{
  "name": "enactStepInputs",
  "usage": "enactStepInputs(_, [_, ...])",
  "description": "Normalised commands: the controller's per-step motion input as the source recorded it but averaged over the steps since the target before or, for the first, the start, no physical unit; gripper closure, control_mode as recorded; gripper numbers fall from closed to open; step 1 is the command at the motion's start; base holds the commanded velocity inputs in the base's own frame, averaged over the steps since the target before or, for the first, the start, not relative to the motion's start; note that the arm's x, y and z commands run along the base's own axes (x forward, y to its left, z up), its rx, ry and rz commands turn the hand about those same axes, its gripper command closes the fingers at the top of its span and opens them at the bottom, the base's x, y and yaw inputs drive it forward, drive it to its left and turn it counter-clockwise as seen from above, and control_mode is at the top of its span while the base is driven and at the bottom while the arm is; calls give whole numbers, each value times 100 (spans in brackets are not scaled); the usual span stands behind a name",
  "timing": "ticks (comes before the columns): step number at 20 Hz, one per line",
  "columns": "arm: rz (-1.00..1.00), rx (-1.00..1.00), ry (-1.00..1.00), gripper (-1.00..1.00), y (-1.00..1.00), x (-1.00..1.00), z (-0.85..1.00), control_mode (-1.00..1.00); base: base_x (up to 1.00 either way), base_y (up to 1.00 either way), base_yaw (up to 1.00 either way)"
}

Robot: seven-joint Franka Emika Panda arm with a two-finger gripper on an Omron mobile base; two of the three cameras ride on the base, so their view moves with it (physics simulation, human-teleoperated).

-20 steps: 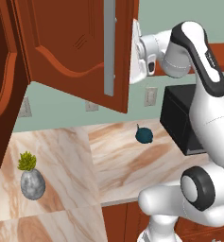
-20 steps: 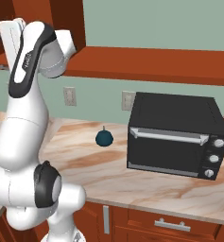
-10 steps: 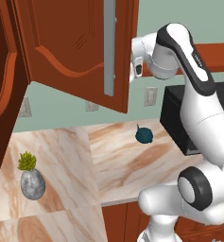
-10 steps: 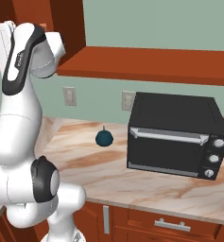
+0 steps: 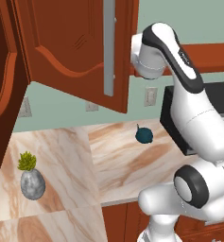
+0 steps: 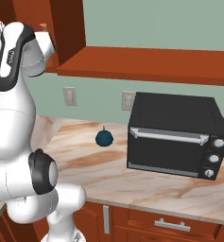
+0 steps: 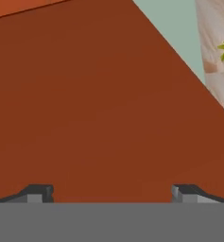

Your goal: Pick the bar soap and bar soap from the cabinet and place them on the counter.

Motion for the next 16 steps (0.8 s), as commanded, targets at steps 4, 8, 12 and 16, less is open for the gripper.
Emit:
enactStepInputs(4, [4, 0, 0, -100, 42, -3, 0, -100, 0, 0, 0])
enactStepInputs(8, [4, 0, 0, -100, 48, -21, 0, -100, 0, 0, 0])
enactStepInputs(12, [1, 0, -1, -100, 49, -11, -1, -100, 0, 0, 0])
enactStepInputs(16, [0, -2, -4, -100, 34, 0, -5, -100, 0, 0, 0])
